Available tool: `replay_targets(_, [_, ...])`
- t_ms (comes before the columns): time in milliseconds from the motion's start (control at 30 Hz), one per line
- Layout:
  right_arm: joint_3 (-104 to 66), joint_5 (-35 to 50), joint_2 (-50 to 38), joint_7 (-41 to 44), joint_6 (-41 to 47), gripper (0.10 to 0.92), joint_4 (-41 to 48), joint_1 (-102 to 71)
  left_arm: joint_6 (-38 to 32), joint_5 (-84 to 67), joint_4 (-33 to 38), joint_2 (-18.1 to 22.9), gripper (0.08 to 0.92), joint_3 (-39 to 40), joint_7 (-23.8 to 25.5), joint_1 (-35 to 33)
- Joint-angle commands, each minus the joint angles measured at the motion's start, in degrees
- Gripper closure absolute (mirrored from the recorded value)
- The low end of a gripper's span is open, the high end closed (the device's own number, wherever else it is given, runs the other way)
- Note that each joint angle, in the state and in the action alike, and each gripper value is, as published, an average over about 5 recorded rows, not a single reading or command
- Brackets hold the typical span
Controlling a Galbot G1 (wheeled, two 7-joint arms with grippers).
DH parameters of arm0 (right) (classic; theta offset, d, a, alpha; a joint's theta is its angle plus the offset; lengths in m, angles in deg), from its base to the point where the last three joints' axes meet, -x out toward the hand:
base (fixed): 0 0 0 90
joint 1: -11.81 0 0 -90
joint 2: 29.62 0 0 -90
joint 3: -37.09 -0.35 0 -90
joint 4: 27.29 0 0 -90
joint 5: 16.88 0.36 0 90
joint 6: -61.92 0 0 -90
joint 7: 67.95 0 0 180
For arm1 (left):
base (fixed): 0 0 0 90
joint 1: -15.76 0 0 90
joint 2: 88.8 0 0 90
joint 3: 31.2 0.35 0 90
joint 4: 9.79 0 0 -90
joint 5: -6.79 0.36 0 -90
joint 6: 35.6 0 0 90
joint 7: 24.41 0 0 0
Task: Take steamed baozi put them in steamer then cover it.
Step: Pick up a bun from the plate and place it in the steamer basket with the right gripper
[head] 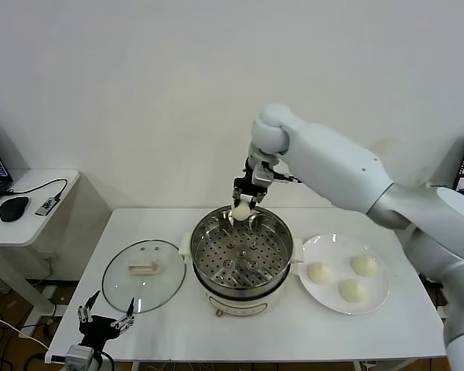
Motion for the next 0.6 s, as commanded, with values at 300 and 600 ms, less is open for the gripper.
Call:
replay_targets(300, [0.7, -3.2, 2.4, -1.4, -2.2, 0.637, 3.1, -2.5, 0.0, 0.0, -1.4, 0.3, 0.177, 0.5, 0.0, 0.5])
replay_targets(600, [0.8, -4.7, 2.5, -1.5, -2.2, 0.635, 4.5, -4.6, 0.0, -0.1, -2.1, 0.3, 0.177, 0.5, 0.0, 0.8])
